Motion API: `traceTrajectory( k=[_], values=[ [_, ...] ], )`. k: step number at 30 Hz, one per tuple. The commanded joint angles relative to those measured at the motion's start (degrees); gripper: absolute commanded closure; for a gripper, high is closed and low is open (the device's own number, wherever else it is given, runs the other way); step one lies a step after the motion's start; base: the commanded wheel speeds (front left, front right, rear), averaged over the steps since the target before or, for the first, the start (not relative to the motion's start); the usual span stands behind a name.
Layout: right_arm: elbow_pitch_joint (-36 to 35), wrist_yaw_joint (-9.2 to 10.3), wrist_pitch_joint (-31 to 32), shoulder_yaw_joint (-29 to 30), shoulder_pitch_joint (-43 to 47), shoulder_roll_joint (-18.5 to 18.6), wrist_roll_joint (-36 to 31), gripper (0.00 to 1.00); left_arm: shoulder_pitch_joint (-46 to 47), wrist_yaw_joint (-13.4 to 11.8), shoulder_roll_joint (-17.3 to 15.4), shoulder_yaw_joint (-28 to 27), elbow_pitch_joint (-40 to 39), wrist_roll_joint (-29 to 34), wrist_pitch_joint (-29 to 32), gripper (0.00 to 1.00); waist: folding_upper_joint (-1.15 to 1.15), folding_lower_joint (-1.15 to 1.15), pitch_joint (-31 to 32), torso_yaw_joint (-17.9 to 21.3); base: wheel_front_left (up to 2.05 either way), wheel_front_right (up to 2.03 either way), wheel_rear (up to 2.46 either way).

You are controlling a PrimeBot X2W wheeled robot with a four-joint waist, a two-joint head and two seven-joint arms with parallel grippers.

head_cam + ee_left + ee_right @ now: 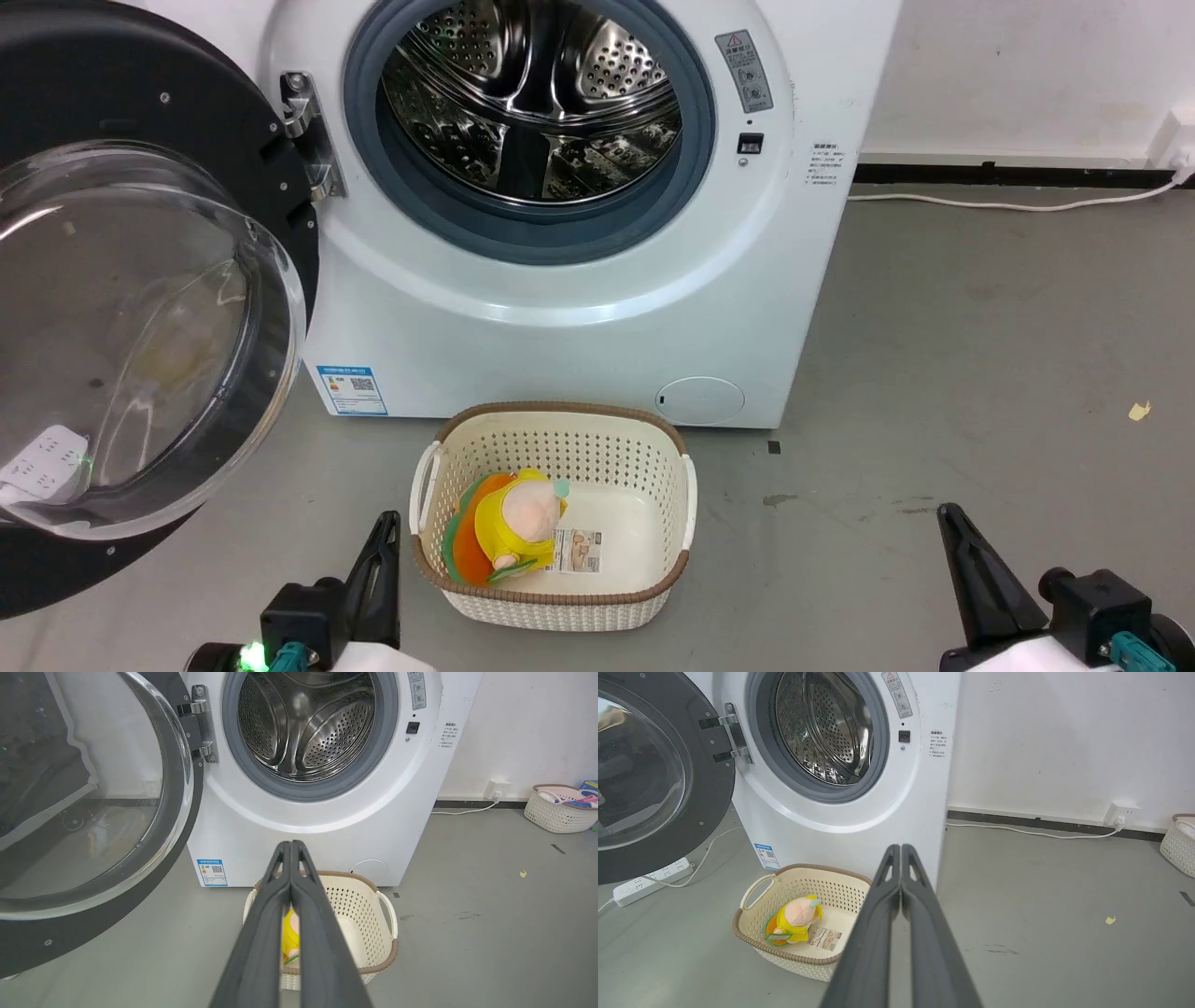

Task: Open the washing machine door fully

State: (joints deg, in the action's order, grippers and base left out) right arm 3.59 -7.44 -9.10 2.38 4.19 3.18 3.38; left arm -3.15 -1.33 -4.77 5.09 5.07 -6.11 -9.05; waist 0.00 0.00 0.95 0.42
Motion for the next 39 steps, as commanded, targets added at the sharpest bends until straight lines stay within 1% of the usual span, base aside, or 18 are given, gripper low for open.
traceTrajectory(
  k=[1, 39],
  values=[
    [-0.3, -0.02, 0.3, -0.2, -1.0, -0.1, -0.6, 1.0, 1.0, 0.3, 0.1, -0.1, -0.5, 0.4, 0.3, 1.0, 0.0, 0.0, 0.0, 0.0, 0.0, 0.0, 0.0],
    [-2.1, -0.03, 5.0, -1.4, -2.7, -0.2, -2.1, 1.0, 2.2, 0.8, 1.0, -2.8, -2.9, 3.4, 5.0, 1.0, 0.0, 0.0, -0.5, -0.2, 0.0, 0.0, 0.0]
  ],
)
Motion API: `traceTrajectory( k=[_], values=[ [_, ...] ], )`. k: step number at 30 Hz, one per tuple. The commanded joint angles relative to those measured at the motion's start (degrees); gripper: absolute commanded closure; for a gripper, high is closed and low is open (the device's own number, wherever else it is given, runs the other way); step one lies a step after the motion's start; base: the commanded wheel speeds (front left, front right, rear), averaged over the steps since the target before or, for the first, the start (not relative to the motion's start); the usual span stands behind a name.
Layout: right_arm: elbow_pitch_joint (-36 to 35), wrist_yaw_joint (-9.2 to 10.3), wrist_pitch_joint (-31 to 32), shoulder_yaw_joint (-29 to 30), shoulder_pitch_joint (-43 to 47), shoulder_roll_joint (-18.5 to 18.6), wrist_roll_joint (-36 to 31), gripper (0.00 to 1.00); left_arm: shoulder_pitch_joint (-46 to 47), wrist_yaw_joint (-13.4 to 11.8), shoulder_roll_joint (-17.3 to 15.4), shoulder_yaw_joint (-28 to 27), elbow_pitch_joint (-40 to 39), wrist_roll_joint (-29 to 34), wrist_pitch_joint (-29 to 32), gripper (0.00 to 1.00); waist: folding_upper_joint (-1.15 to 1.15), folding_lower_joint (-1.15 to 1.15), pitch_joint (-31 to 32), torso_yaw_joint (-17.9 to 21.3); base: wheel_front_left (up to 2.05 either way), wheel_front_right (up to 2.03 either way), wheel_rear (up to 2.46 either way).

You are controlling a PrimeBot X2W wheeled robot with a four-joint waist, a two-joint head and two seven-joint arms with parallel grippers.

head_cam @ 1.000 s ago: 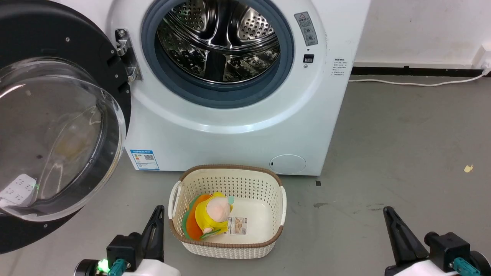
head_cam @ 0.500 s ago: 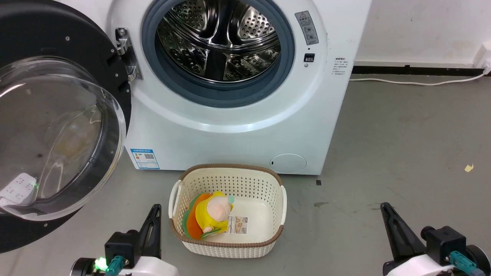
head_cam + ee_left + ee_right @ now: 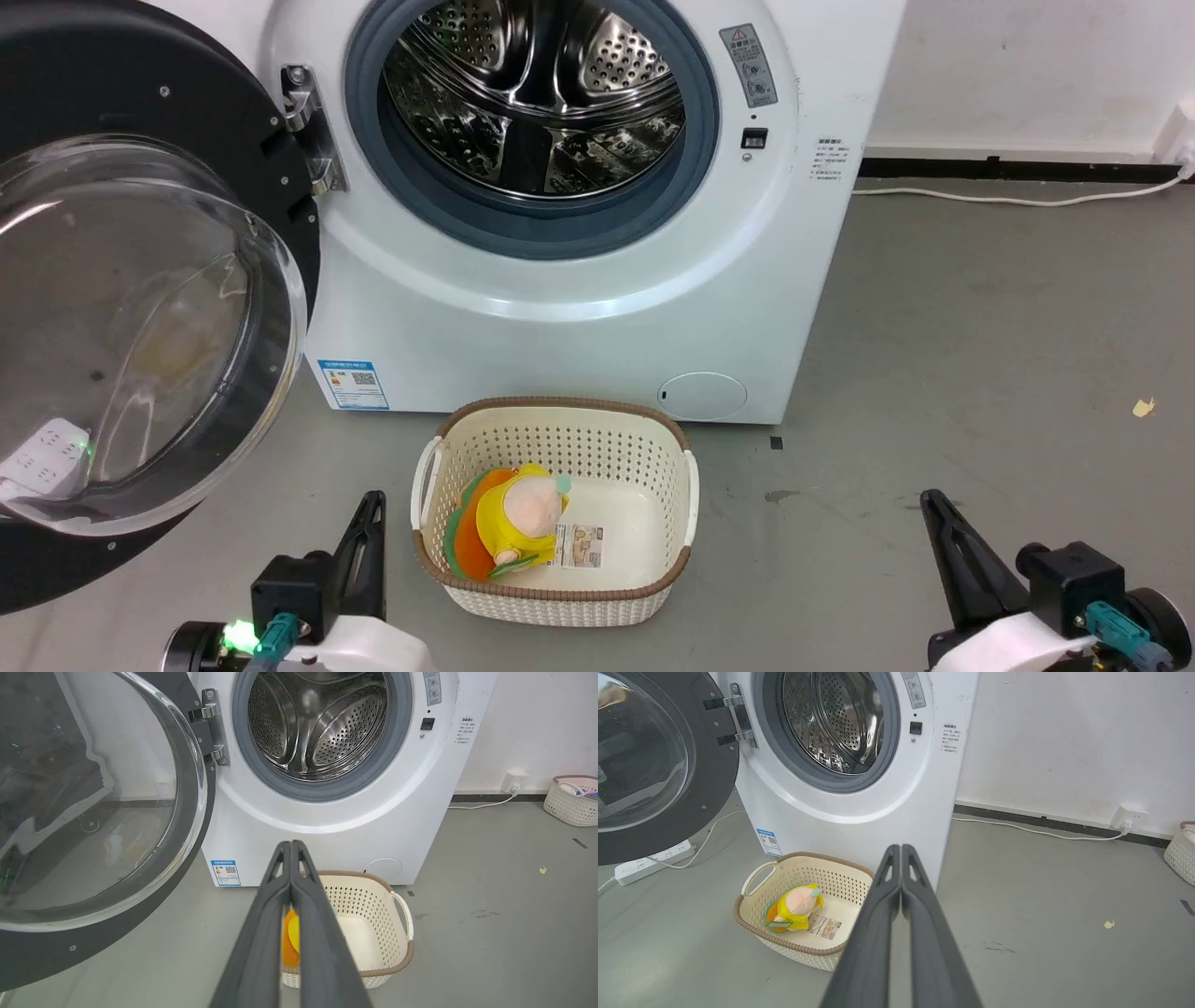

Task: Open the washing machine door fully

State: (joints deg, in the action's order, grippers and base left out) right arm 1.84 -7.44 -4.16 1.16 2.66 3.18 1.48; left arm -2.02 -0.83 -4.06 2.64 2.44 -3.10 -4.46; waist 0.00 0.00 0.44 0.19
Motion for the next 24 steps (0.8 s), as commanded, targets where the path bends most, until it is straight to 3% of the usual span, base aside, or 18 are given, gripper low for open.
traceTrajectory(
  k=[1, 24],
  values=[
    [-0.4, -0.03, 0.2, -0.2, -1.2, -0.2, -0.2, 1.0, 1.1, 0.3, 0.3, -0.4, -0.4, 0.5, 0.5, 1.0, 0.0, 0.0, 0.0, 0.0, 0.0, 0.0, 0.0],
    [-1.5, -0.04, 3.1, -0.9, -2.3, -0.3, -1.1, 1.0, 1.8, 0.7, 1.0, -2.0, -1.9, 2.4, 3.4, 1.0, 0.0, 0.0, -0.3, -0.1, 0.0, 0.0, 0.0]
  ],
)
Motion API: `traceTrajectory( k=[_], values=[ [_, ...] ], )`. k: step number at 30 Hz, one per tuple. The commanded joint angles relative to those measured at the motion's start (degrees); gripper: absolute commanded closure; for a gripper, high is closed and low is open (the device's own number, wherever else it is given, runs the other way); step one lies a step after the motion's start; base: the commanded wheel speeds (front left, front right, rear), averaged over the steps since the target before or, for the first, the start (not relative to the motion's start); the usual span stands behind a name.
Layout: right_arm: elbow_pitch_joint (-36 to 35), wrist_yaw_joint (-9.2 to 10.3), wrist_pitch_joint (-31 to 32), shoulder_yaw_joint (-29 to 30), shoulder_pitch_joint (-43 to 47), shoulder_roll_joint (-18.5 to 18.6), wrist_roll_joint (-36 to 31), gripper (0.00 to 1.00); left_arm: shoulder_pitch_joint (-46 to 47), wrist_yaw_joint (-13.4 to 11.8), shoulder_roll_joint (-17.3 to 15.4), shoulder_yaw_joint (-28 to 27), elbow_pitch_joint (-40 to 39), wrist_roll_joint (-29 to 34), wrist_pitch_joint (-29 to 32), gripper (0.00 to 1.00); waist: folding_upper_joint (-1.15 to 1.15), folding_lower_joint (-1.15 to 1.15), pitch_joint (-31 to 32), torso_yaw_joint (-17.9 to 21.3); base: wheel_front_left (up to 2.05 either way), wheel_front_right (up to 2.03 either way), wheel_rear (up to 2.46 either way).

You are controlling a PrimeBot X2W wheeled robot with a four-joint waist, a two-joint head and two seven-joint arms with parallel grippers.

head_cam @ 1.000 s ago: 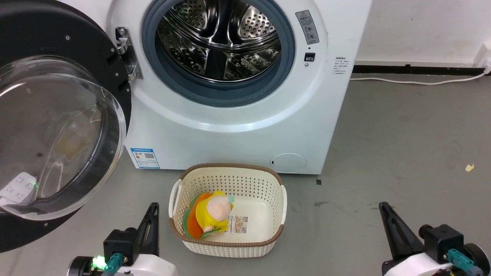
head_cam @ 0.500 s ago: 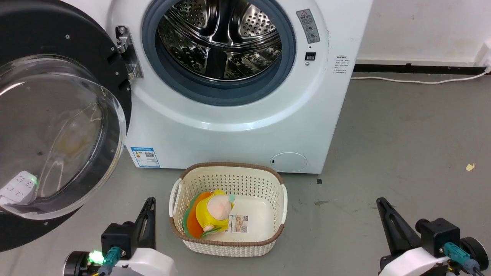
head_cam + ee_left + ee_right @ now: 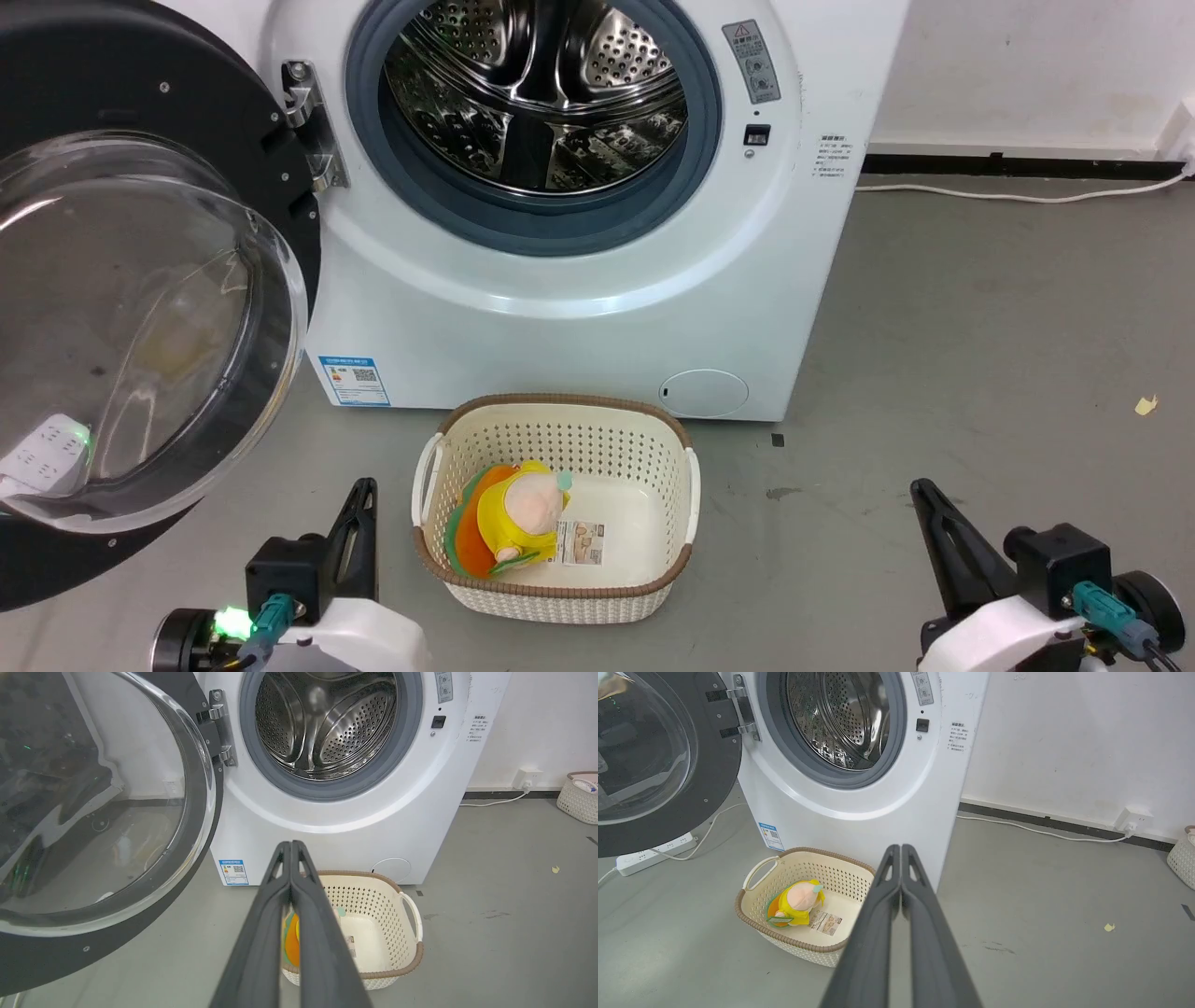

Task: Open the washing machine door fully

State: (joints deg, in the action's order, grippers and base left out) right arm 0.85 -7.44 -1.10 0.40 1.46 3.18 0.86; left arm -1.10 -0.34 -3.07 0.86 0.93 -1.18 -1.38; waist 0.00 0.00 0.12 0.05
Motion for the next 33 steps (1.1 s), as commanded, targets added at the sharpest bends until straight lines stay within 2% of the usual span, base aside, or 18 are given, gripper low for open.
traceTrajectory(
  k=[1, 33],
  values=[
    [-0.5, -0.04, 0.2, -0.2, -1.1, -0.3, -0.6, 1.0, 0.9, 0.2, 0.0, -0.3, -0.4, 0.6, 0.5, 1.0, 0.0, 0.0, 0.0, 0.0, 0.0, 0.0, 0.0],
    [-0.9, -0.05, 1.1, -0.4, -1.5, -0.3, -0.9, 1.0, 1.1, 0.3, 0.2, -0.9, -0.9, 1.2, 1.4, 1.0, 0.0, 0.0, -0.1, -0.1, 0.0, 0.0, 0.0]
  ],
)
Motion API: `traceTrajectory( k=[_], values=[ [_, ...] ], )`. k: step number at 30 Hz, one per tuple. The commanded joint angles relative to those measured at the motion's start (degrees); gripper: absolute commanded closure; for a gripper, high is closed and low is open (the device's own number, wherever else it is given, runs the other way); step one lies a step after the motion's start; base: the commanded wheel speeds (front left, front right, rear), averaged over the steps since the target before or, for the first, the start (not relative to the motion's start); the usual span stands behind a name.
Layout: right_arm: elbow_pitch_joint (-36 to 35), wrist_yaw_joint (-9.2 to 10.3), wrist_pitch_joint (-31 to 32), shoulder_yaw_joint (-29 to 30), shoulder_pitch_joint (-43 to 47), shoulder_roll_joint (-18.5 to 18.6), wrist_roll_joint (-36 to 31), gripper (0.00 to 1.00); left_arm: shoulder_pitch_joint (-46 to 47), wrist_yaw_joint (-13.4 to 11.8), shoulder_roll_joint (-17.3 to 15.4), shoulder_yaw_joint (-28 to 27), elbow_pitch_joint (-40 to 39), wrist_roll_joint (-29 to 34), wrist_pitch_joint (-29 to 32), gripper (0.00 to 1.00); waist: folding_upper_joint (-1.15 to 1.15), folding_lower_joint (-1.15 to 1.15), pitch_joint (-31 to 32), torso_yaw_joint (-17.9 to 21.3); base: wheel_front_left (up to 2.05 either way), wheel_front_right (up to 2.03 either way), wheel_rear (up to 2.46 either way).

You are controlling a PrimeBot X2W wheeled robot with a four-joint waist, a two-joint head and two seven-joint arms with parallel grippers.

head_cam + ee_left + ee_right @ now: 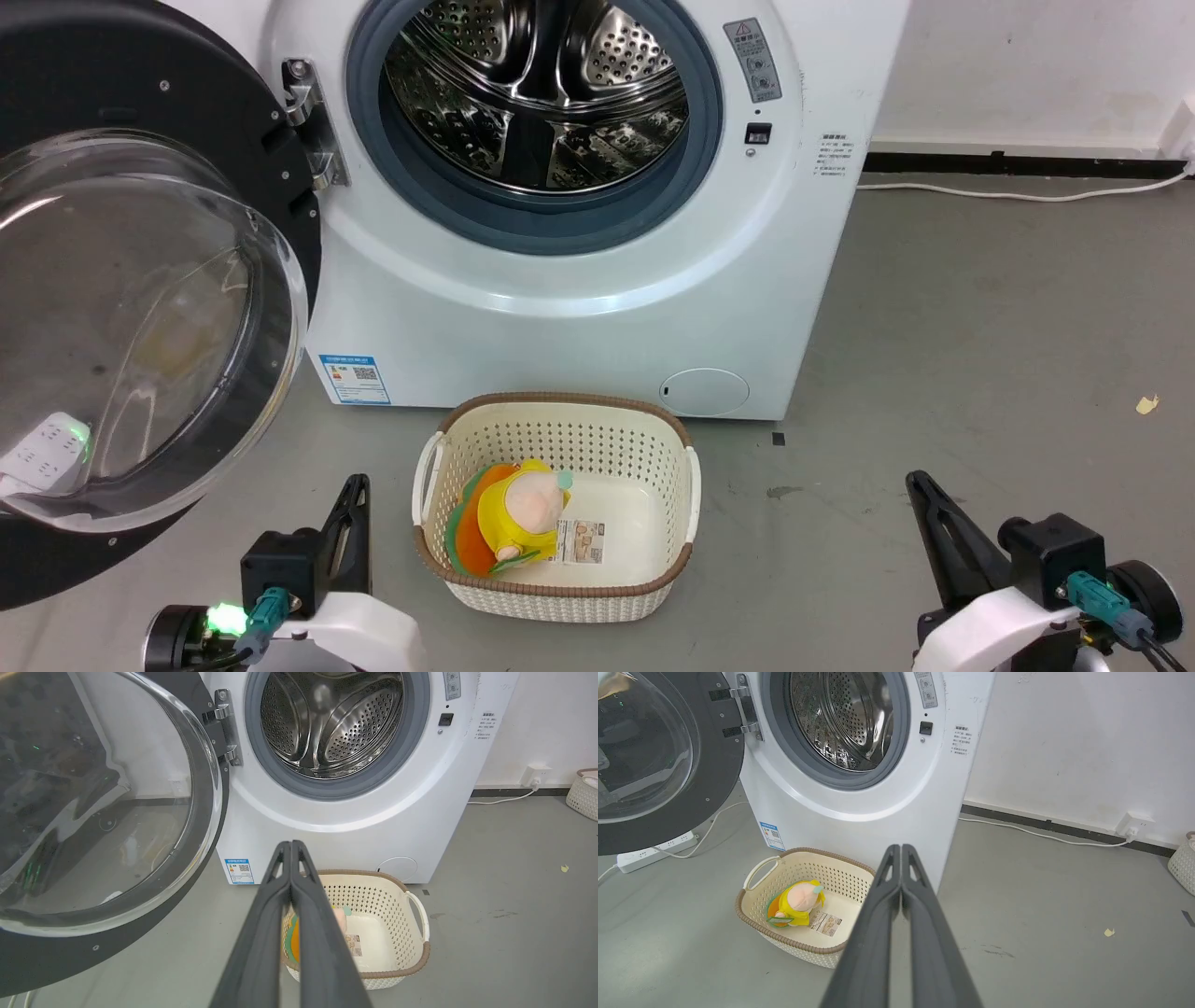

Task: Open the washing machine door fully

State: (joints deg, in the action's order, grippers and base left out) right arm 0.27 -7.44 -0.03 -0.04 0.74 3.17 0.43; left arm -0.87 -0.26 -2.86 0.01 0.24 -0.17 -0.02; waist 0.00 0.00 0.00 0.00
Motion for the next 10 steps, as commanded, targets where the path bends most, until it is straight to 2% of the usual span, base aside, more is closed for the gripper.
traceTrajectory(
  k=[1, 10],
  values=[
    [-0.3, -0.05, 0.0, 0.0, -0.7, -0.3, -0.4, 1.0, 0.9, 0.3, 0.0, 0.0, -0.2, 0.2, 0.0, 1.0, 0.0, 0.0, 0.0, 0.0, 0.0, 0.0, 0.0],
    [-0.3, -0.05, 0.0, 0.0, -0.7, -0.3, -0.4, 1.0, 0.9, 0.3, 0.0, 0.0, -0.2, 0.2, 0.0, 1.0, 0.0, 0.0, 0.0, 0.0, 0.0, 0.0, 0.0]
  ],
)
